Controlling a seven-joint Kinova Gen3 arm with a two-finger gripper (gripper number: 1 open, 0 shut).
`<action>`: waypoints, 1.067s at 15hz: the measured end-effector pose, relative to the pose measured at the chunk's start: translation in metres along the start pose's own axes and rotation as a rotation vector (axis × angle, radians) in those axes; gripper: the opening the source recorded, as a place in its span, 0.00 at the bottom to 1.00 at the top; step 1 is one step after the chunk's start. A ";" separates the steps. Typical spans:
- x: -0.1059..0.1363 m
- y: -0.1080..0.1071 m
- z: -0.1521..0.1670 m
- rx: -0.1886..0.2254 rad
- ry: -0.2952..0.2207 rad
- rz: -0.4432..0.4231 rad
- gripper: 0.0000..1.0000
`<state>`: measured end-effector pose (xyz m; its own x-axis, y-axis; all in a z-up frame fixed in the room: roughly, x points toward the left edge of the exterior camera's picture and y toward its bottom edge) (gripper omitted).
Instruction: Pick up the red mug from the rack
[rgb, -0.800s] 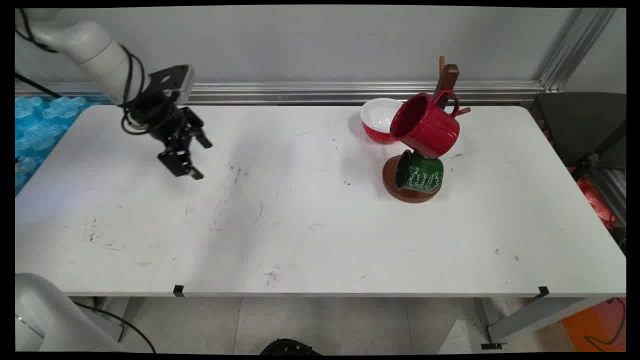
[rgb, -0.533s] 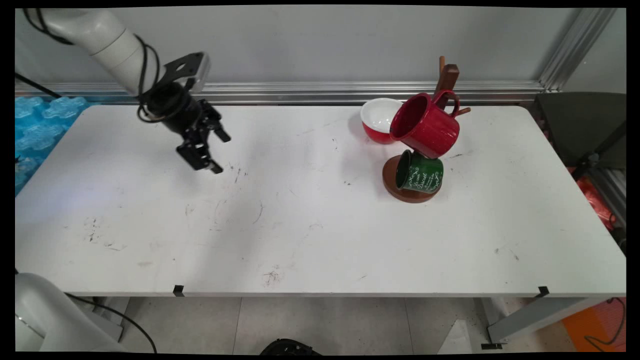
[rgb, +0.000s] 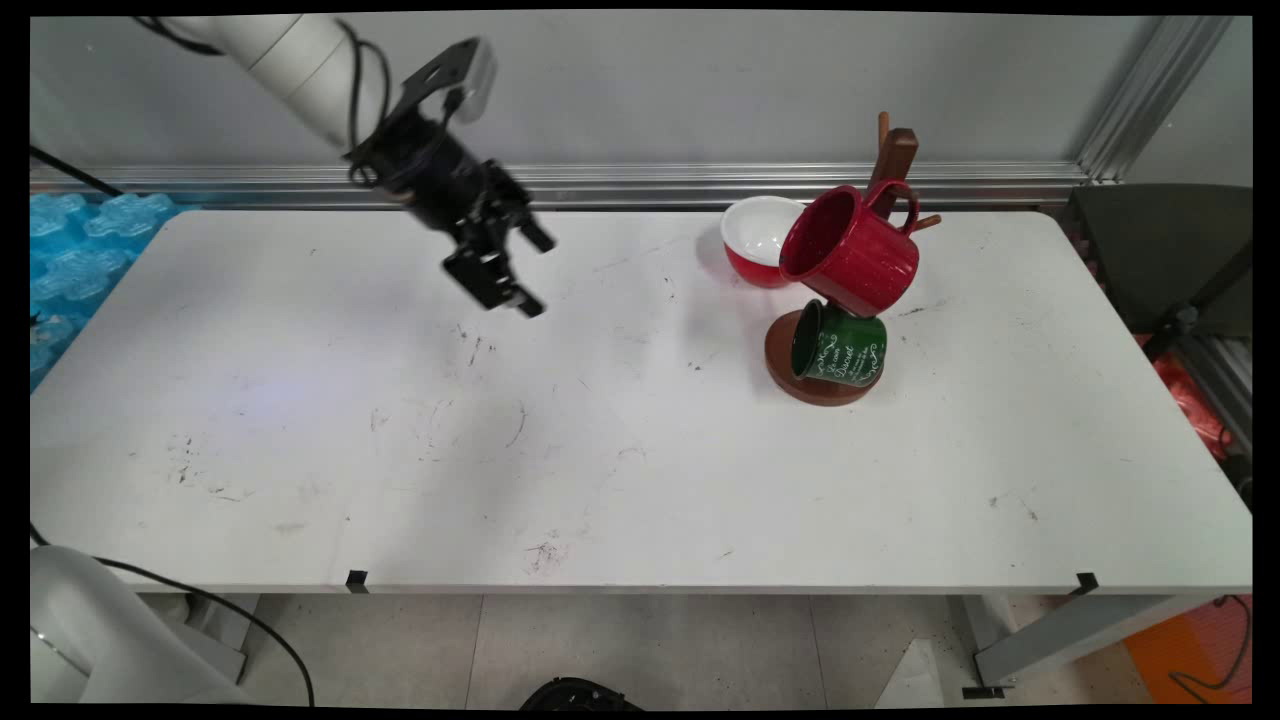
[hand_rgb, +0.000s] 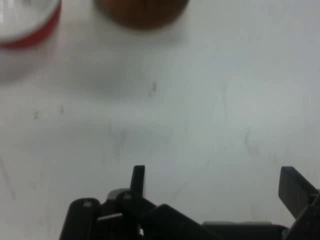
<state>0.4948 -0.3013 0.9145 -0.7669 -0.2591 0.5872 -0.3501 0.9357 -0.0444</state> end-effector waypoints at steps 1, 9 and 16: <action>0.011 0.001 0.001 -0.006 0.034 -0.001 1.00; 0.059 0.010 0.016 -0.032 0.231 -0.040 1.00; 0.086 0.017 0.039 -0.046 0.363 -0.073 1.00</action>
<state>0.4020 -0.3170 0.9323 -0.4970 -0.2319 0.8362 -0.3660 0.9297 0.0403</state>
